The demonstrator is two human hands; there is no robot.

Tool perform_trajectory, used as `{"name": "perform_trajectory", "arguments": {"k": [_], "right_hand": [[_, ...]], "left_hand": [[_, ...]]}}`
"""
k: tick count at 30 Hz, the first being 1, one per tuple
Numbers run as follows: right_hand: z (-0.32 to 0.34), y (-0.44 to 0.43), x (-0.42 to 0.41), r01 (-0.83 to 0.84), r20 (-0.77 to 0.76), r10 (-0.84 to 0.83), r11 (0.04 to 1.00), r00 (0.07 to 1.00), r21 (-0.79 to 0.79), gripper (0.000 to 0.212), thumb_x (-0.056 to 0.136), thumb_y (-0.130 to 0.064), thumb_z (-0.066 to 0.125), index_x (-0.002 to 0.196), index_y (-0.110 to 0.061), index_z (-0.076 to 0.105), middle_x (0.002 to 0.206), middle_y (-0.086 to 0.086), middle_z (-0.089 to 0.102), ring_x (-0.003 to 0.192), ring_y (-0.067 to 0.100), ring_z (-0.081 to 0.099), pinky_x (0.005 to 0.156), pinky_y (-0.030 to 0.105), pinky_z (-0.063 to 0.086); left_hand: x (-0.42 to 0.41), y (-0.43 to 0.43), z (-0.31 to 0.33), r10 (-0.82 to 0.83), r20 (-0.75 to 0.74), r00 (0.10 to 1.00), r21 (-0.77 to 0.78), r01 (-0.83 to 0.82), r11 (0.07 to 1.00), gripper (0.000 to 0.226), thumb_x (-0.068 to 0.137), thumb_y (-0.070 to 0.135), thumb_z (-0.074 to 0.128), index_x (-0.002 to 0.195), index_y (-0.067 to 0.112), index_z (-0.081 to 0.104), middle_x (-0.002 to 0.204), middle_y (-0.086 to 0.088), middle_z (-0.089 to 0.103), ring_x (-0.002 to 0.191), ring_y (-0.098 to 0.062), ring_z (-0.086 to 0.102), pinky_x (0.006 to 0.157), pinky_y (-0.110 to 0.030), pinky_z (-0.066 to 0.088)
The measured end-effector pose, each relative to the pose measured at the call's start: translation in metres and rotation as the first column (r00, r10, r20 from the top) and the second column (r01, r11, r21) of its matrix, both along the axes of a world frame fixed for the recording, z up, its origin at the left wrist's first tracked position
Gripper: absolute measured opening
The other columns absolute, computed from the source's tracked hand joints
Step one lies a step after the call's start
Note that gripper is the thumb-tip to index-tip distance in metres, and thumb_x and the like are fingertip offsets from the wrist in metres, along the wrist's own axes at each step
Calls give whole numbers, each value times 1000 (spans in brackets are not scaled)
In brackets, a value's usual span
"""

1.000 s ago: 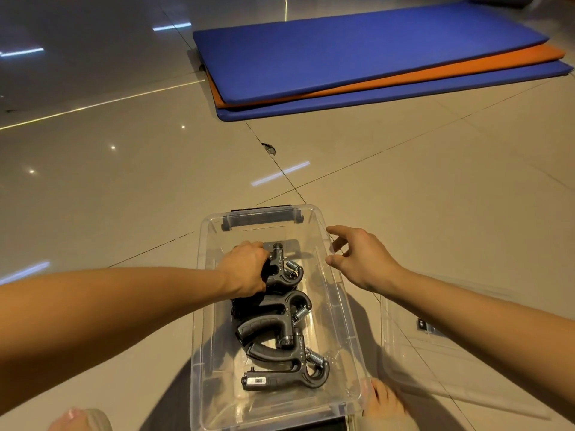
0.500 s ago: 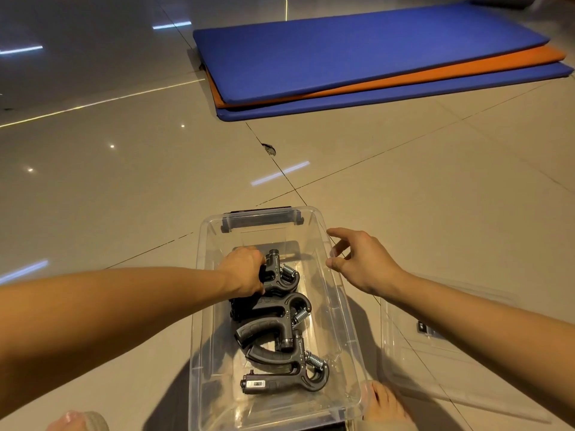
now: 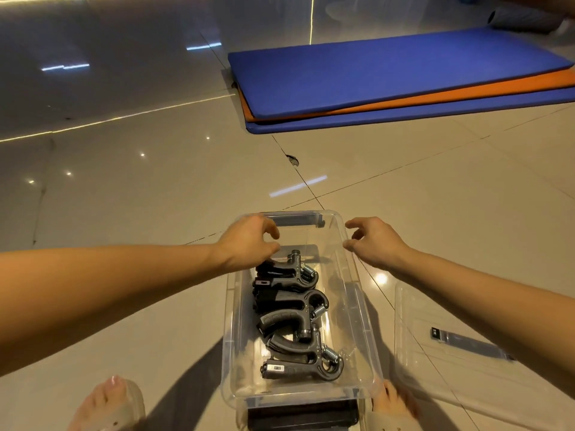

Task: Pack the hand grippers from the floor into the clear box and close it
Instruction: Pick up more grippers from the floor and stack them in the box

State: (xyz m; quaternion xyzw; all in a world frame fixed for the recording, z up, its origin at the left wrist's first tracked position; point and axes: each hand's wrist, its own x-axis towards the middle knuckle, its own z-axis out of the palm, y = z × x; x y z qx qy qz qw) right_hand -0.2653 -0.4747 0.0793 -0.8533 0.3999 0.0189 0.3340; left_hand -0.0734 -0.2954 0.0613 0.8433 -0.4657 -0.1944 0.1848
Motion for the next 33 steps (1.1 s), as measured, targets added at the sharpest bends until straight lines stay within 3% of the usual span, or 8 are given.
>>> {"name": "perform_trajectory", "arguments": {"k": [3, 7, 11, 16, 23, 28, 31, 33], "right_hand": [[30, 13, 21, -14, 80, 19, 998, 997, -61, 45, 92, -21, 68, 136, -17, 61, 125, 8, 68, 109, 23, 62, 91, 31, 47], [71, 55, 44, -108, 131, 113, 993, 985, -46, 39, 91, -19, 70, 129, -16, 65, 119, 7, 68, 99, 23, 66, 86, 35, 55], [121, 110, 59, -359, 165, 372, 928, 914, -104, 36, 95, -22, 66, 131, -15, 64, 119, 1, 65, 86, 5, 60, 64, 17, 45], [192, 197, 65, -551, 177, 551, 833, 816, -49, 21, 98, -25, 63, 118, -21, 68, 106, -6, 70, 89, 10, 69, 68, 21, 55], [259, 346, 58, -757, 120, 767, 641, 630, -123, 26, 98, -25, 64, 121, -14, 69, 109, 3, 72, 94, 16, 70, 78, 28, 58], [261, 440, 75, -811, 194, 832, 552, 520, -195, 27, 96, -23, 68, 119, -9, 72, 114, 6, 73, 89, 14, 66, 67, 18, 46], [245, 485, 98, -839, 193, 856, 512, 480, -183, 29, 96, -24, 67, 121, -9, 70, 118, 7, 71, 98, 17, 65, 81, 26, 52], [231, 513, 117, -856, 165, 869, 491, 467, -163, 30, 96, -23, 67, 122, -8, 69, 120, 9, 70, 103, 19, 66, 90, 32, 54]], "left_hand": [[9, 36, 38, 55, 28, 998, -26, -54, 998, 12, 89, 37, 71, 99, 31, 69, 109, 9, 59, 105, -12, 57, 86, -29, 46], [15, 99, 91, 72, 65, 995, 34, -74, 997, 7, 91, 39, 70, 93, 35, 65, 111, 9, 58, 107, -12, 56, 84, -28, 44], [13, 166, 143, 144, 80, 986, 43, -147, 988, 18, 91, 35, 73, 102, 21, 74, 109, 2, 69, 104, -15, 63, 80, -27, 45], [-15, 283, 205, 217, 123, 968, 46, -224, 974, 23, 90, 35, 73, 105, 18, 77, 104, -1, 73, 100, -17, 66, 83, -29, 54], [-55, 453, 273, 390, 182, 903, -43, -389, 920, 7, 87, 40, 74, 90, 33, 73, 97, 10, 72, 93, -9, 66, 84, -32, 57], [-68, 541, 286, 523, 196, 829, -56, -523, 851, 5, 88, 32, 76, 87, 31, 71, 97, 6, 72, 93, -12, 66, 82, -31, 55], [-59, 587, 281, 571, 190, 798, -3, -581, 814, 7, 90, 28, 74, 96, 24, 72, 96, 6, 70, 89, -11, 65, 70, -18, 48], [-49, 619, 270, 614, 174, 770, 14, -626, 780, 17, 91, 30, 72, 105, 20, 73, 97, 5, 69, 88, -9, 64, 68, -18, 46]]}}
